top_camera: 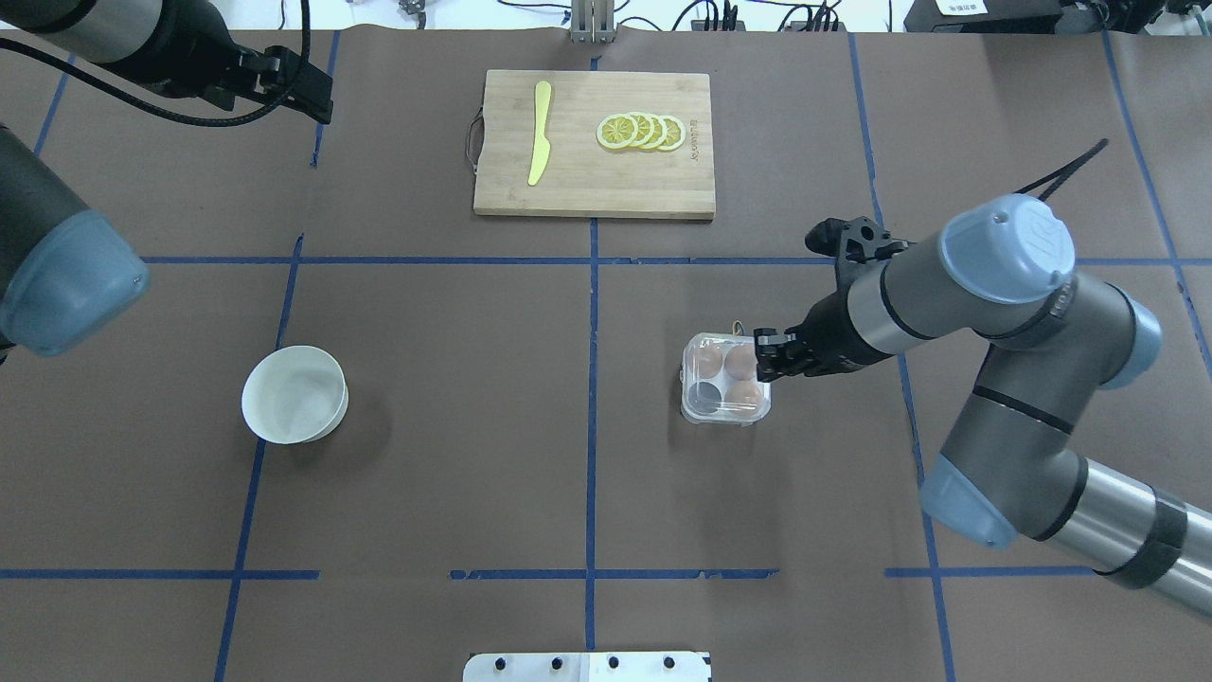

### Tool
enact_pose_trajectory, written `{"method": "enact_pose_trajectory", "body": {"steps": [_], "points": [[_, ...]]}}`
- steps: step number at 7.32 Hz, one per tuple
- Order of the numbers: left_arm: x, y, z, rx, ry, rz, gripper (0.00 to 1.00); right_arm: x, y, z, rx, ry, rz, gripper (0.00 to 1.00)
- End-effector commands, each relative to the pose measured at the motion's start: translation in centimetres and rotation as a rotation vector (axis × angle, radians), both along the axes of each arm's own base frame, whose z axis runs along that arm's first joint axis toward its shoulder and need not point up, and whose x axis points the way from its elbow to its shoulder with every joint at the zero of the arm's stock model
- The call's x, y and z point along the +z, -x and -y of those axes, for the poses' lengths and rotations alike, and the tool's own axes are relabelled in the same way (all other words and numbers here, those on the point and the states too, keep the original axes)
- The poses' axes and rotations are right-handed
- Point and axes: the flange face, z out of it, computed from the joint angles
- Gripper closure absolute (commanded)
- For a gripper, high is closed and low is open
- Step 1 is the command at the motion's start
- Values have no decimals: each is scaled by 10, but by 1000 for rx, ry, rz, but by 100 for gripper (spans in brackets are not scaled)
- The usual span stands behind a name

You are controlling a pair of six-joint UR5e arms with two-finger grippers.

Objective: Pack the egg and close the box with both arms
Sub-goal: 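Push the clear carton lid closed with the right gripper while the left arm withdraws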

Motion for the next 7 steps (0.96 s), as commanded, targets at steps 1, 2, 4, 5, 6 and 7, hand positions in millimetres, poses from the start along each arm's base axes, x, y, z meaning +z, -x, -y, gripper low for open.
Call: {"method": "enact_pose_trajectory", "body": {"steps": [1, 2, 4, 5, 6, 7], "points": [[5, 0, 1, 4, 2, 5, 0, -60, 33, 9, -4, -1, -5, 100], [18, 0, 0, 22, -1, 26, 0, -74, 35, 9, -5, -8, 5, 100], [61, 14, 0, 110, -11, 79, 0, -90, 12, 25, 58, -21, -1, 0], [92, 45, 7, 118, 2, 106, 0, -90, -27, 44, 107, 16, -54, 0], [117, 88, 15, 139, -30, 144, 0, -79, -62, 64, 124, 41, -147, 0], [142, 124, 19, 128, -9, 152, 0, -59, -109, 84, 102, -33, -221, 0]]}}
